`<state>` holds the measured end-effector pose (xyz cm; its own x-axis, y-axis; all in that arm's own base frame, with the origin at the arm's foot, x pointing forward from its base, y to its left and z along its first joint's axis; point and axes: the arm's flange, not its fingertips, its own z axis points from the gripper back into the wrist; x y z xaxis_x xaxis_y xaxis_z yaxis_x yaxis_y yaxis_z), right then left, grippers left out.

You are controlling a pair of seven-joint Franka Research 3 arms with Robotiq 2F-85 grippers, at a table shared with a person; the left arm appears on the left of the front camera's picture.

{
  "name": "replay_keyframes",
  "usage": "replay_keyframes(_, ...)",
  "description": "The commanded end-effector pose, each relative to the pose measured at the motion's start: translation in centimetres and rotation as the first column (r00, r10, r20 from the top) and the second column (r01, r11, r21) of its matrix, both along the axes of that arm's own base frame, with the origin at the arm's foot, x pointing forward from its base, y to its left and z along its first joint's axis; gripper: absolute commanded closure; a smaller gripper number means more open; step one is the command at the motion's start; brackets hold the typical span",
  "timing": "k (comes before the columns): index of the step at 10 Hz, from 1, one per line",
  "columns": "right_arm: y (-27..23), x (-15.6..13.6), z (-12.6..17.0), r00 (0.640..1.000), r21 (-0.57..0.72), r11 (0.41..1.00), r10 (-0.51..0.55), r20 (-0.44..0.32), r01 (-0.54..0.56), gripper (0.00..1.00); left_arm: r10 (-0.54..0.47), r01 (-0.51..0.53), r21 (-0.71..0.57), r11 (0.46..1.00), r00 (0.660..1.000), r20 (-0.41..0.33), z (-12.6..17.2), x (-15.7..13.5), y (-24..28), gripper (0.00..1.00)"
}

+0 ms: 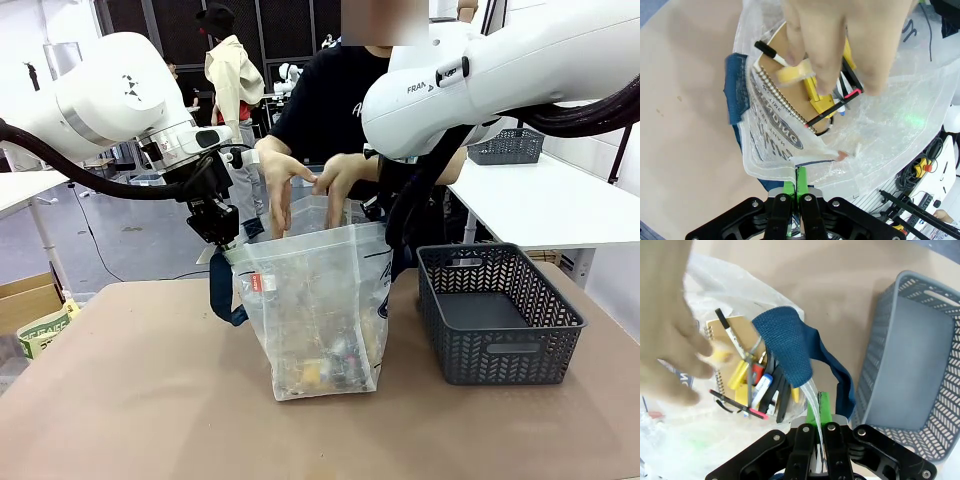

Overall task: Transfer purchased items from the store into the shopping bag.
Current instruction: Move the Reusable shopping bag to the right side of the table.

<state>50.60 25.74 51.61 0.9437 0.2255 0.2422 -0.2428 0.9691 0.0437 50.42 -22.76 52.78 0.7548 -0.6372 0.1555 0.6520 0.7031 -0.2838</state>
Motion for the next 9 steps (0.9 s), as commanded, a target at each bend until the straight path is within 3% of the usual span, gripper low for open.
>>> replay_keyframes(1, -0.17, -0.23, -0.26, 1.000, -0.002, 1.000, -0.009, -0.001, 0.009, 1.00, 0.006, -0.006, -0.014, 1.000, 1.000, 0.009, -0.16, -0.21, 0.16, 1.00)
replay_keyframes(9, -0.17, -0.23, -0.26, 1.000, -0.002, 1.000, -0.009, -0.001, 0.009, 1.00, 0.006, -0.006, -0.014, 1.000, 1.000, 0.009, -0.16, -0.21, 0.16, 1.00)
